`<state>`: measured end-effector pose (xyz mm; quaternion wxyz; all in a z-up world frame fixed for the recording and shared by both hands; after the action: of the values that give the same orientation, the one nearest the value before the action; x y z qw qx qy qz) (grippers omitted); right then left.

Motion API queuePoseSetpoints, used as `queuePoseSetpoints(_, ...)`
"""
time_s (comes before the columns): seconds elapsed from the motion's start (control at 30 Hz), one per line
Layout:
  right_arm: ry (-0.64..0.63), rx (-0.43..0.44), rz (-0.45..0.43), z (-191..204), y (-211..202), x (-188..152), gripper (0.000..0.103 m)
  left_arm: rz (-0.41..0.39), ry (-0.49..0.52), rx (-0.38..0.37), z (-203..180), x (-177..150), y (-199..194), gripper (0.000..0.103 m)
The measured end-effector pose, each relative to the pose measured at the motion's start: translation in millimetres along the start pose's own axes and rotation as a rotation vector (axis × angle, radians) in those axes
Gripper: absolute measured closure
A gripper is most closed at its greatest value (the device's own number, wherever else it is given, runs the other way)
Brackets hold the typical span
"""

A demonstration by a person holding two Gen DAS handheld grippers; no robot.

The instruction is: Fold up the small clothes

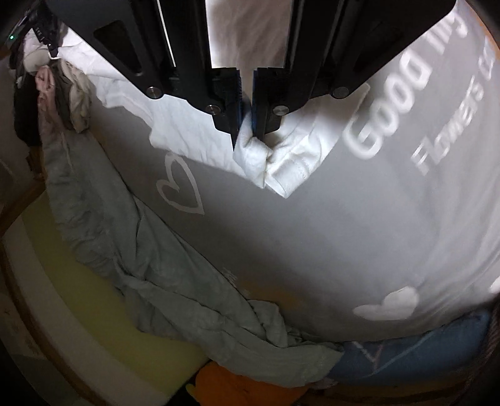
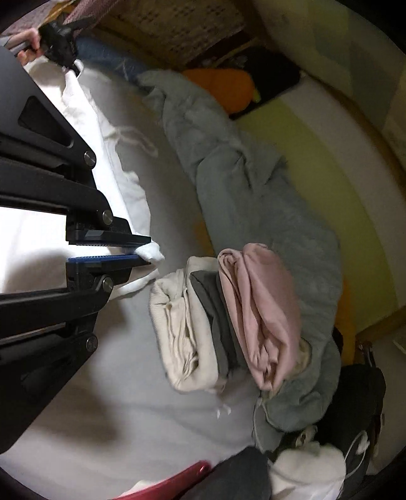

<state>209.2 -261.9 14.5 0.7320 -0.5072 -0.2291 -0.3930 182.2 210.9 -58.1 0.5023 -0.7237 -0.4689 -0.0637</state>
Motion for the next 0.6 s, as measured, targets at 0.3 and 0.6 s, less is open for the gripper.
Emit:
queuePoseSetpoints(0.3, -0.02, -0.062, 0.045, -10.0, 66.8, 4.9, 0.099, 0.016, 0.04, 0.01, -10.0, 14.8, 40.4, 0.099)
queuePoseSetpoints(0.6, -0.077, -0.189, -0.03, -26.8, 40.7, 16.9, 0.039, -0.12, 0.28, 0.042, -24.4, 18.3, -4.4, 0.059)
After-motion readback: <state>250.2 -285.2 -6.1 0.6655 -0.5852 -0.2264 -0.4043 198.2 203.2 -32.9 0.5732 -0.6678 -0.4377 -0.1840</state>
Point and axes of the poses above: each gripper's, at about its wrist camera, not at the fingertips, and y roughly the way its jaws point, z to its left, x to its top, the point moved 6 cm from there along y, roughly the way its jaws point, and after that the axes turned 1 degree about -x, right-handed, at the moved point
